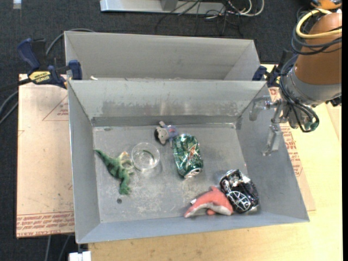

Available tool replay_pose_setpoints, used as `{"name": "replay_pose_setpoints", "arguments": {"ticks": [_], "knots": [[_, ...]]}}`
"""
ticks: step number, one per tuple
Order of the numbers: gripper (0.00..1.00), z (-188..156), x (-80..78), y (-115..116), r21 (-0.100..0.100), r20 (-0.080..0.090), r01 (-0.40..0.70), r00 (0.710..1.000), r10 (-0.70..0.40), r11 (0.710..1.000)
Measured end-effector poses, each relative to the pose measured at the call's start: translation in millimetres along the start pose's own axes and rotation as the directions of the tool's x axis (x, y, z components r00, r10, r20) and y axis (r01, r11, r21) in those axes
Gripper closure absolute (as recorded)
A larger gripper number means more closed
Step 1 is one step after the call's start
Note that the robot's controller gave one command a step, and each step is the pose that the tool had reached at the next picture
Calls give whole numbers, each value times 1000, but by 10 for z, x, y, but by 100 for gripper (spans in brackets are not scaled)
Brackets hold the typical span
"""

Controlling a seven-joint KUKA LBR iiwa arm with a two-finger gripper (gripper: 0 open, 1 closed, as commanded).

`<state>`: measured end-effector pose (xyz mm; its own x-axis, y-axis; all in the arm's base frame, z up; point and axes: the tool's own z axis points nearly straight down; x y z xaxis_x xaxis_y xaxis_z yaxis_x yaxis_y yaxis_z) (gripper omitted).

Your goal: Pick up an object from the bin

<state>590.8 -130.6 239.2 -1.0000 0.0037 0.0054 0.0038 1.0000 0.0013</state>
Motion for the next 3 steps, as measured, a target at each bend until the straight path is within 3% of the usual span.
{"name": "replay_pose_setpoints", "arguments": {"ticks": [1,2,3], "knots": [[0,-49,-15,8,2,8,4,1000,-4,1000],[100,-880,-69,543,0,4,33,999,-33,999],[100,-878,-68,541,0,4,33,999,-33,999]]}}
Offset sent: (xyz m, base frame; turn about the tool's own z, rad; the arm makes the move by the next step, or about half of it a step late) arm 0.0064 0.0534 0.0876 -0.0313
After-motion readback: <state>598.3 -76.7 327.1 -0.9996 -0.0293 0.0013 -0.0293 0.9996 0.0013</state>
